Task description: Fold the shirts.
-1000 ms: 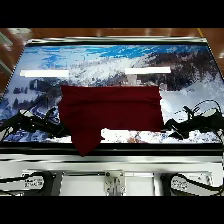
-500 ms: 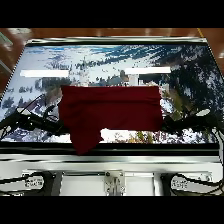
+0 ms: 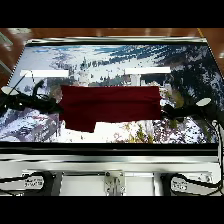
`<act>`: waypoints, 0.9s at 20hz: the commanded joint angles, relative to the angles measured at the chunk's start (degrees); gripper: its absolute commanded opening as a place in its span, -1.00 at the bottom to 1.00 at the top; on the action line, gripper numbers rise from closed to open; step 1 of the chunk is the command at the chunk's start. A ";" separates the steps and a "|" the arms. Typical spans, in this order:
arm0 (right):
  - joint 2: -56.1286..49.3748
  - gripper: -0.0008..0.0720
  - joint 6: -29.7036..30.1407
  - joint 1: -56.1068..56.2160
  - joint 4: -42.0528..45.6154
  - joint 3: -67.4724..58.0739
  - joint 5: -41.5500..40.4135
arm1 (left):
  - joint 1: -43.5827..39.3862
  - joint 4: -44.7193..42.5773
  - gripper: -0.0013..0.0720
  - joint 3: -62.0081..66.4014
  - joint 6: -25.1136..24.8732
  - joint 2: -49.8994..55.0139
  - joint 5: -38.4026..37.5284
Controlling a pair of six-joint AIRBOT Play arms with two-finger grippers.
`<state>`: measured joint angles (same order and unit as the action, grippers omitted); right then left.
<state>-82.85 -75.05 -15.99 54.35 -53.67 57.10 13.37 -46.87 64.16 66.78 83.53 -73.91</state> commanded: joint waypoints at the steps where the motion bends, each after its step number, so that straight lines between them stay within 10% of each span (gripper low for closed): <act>1: -4.11 -0.80 -2.95 4.15 0.20 -7.87 -4.68 | -0.59 0.04 -0.85 12.20 4.61 4.85 2.67; 18: -25.88 -0.79 -8.98 7.65 -2.38 -32.39 -18.80 | -3.63 10.27 -0.85 35.28 14.10 29.94 18.05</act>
<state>-107.46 -83.81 -8.45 52.77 -85.56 41.95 9.74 -39.51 98.94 80.49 112.42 -60.55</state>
